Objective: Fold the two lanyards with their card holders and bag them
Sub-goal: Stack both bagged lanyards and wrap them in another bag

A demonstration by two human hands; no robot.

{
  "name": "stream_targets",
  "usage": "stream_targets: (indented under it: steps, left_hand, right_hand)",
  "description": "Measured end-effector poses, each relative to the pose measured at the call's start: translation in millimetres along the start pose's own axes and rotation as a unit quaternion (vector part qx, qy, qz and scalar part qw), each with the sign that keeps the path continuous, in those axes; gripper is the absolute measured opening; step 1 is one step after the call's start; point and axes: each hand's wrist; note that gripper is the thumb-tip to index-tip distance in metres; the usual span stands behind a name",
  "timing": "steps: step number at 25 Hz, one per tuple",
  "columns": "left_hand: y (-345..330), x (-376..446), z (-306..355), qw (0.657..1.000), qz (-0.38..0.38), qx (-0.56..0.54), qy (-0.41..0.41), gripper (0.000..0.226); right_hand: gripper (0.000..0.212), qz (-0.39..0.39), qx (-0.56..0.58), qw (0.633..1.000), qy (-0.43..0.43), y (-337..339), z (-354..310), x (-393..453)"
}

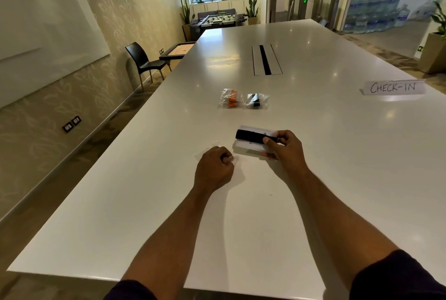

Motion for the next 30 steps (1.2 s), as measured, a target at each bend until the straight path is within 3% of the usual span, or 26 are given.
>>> stream_targets:
  steps: [4, 9, 19, 27, 30]
  left_hand:
    - [0, 3, -3, 0.996, 0.070, 0.012, 0.050, 0.012]
    - [1, 1, -2, 0.992, 0.091, 0.011, 0.087, 0.012]
    - [2, 2, -1, 0.995, 0.099, 0.012, 0.020, 0.016]
    - [2, 1, 2, 0.994, 0.097, -0.009, 0.044, 0.021]
    - [2, 2, -2, 0.994, 0.081, -0.035, 0.059, 0.024]
  right_hand:
    - [0.027, -0.010, -0.023, 1.000, 0.011, 1, 1, 0]
    - [0.029, -0.065, -0.063, 0.995, 0.049, 0, -1, -6]
    - [0.026, -0.095, -0.126, 0.984, 0.085, -2, 0, -9]
    - [0.026, -0.117, -0.026, 0.992, 0.048, -1, -5, -15]
    - [0.026, -0.125, -0.064, 0.988, 0.068, -4, -4, -19]
Point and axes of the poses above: each hand's wrist, its own x-axis towards the middle knuckle, its own y-axis out of the back of the hand, z = x × y, and after that the axes turned 13 degrees about z, right-handed
